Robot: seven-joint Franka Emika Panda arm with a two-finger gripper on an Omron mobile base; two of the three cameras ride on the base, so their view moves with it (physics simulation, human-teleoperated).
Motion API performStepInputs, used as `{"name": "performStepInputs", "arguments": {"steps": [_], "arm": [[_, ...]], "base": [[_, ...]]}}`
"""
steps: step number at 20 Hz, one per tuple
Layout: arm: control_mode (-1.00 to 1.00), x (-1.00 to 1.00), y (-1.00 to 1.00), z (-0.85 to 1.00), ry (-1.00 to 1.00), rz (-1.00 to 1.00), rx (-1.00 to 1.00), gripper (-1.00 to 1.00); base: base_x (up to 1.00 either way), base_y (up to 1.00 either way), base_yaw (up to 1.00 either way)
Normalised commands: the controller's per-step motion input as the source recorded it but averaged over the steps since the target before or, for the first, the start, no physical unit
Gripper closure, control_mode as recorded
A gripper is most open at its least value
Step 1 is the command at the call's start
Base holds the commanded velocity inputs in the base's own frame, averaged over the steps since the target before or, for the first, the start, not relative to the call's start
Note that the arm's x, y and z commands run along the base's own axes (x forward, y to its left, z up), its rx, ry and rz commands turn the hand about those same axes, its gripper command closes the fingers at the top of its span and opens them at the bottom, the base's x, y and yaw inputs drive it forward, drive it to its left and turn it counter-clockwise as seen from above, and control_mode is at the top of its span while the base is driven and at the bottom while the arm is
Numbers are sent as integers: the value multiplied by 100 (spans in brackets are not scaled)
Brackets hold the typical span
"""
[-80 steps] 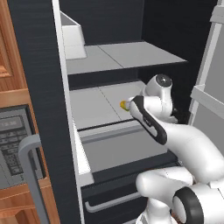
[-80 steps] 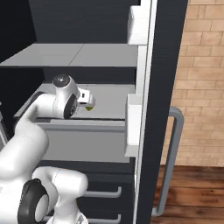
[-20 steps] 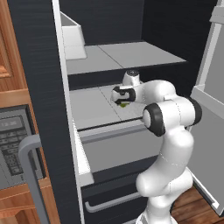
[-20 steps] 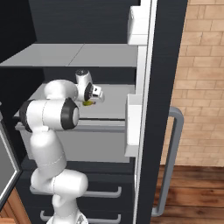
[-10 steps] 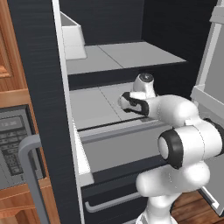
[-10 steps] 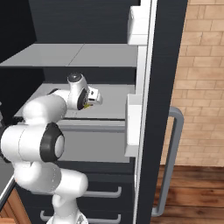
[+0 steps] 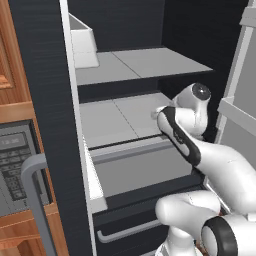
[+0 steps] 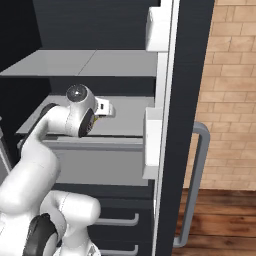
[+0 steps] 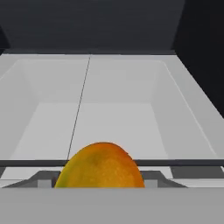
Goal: Retrieve the banana and mango from the fridge and place them into the bowl on the dining table.
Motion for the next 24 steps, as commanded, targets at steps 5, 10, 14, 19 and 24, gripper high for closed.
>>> {"name": "performStepInputs", "arguments": {"steps": [5, 10, 14, 19, 24], "arm": [[-100, -100, -8, 100, 0, 6, 0, 100], [-100, -100, -3, 80, 4, 6, 0, 100], [-100, -100, 0, 35, -1, 0, -1, 100], [-100, -100, -1, 2, -8, -7, -2, 100], [-100, -32, 0, 0, -1, -1, 0, 100]], "base": [[0, 0, 0], [0, 0, 0], [0, 0, 0], [0, 0, 0], [0, 0, 0]]}}
